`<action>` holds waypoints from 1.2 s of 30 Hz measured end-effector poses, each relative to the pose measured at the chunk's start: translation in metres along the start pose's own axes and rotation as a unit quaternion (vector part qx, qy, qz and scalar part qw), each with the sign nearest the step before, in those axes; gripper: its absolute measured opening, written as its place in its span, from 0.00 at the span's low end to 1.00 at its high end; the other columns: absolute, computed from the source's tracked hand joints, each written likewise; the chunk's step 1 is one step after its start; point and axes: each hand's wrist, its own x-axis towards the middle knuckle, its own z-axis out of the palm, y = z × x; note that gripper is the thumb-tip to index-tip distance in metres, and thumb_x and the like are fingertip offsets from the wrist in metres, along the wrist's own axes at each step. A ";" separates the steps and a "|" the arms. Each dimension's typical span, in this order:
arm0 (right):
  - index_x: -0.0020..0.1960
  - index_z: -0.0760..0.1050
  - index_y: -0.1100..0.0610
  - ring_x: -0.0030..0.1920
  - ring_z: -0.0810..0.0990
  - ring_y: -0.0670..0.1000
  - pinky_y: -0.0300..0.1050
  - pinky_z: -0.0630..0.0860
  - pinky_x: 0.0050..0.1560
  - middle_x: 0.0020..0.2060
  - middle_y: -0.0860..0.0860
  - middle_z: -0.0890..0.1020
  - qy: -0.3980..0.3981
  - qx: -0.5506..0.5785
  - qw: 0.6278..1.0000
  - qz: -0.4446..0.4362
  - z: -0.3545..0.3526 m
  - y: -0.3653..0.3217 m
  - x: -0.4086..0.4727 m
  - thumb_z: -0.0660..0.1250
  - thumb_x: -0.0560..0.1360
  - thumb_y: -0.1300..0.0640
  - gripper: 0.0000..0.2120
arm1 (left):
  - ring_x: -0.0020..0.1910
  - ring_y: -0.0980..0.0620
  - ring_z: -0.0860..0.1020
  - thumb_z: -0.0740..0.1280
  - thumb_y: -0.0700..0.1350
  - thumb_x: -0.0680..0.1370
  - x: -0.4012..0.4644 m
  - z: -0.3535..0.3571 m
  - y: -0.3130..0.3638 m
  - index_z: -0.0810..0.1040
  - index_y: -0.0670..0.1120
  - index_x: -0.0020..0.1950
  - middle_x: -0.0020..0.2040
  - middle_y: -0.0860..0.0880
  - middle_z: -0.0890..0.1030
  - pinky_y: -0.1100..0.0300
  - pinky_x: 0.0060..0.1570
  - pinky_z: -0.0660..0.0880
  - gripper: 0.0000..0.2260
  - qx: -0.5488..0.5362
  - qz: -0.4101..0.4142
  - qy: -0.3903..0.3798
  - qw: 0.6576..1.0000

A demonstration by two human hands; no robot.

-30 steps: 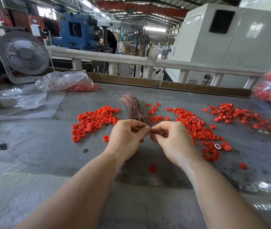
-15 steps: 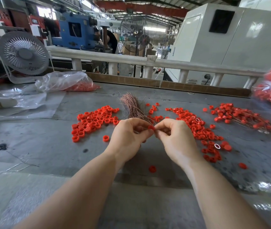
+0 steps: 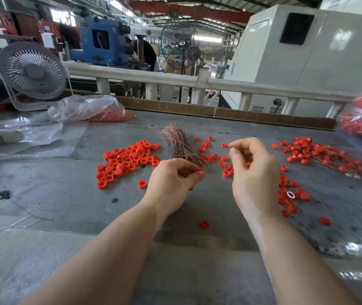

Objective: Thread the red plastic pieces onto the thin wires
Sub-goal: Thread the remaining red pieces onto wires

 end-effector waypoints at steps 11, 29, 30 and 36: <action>0.44 0.76 0.57 0.36 0.75 0.45 0.36 0.71 0.39 0.34 0.42 0.76 -0.019 0.003 1.000 -0.003 0.003 0.003 0.000 0.64 0.76 0.65 0.05 | 0.35 0.58 0.74 0.73 0.42 0.71 -0.002 0.002 -0.002 0.83 0.51 0.43 0.35 0.58 0.78 0.69 0.38 0.70 0.04 0.123 0.041 -0.092 0.987; 0.41 0.75 0.53 0.36 0.75 0.50 0.47 0.74 0.41 0.33 0.45 0.76 -0.070 0.009 0.997 0.024 0.004 0.004 0.000 0.65 0.74 0.66 0.09 | 0.34 0.63 0.75 0.76 0.44 0.68 0.000 -0.011 0.005 0.83 0.48 0.40 0.35 0.56 0.80 0.73 0.35 0.70 0.05 0.206 0.075 -0.221 0.950; 0.41 0.74 0.53 0.36 0.75 0.50 0.47 0.74 0.41 0.33 0.45 0.77 -0.070 0.009 0.997 0.025 0.004 0.004 -0.001 0.65 0.74 0.66 0.09 | 0.37 0.59 0.76 0.75 0.44 0.69 0.001 -0.011 0.001 0.83 0.48 0.42 0.37 0.54 0.80 0.71 0.37 0.70 0.04 0.218 0.074 -0.174 0.957; 0.40 0.74 0.53 0.37 0.75 0.49 0.46 0.74 0.42 0.34 0.45 0.77 -0.078 -0.006 0.996 0.031 0.003 0.004 -0.001 0.65 0.74 0.66 0.10 | 0.40 0.58 0.71 0.73 0.47 0.71 0.001 -0.006 -0.003 0.81 0.50 0.49 0.42 0.57 0.73 0.74 0.39 0.63 0.08 0.228 0.113 -0.042 0.966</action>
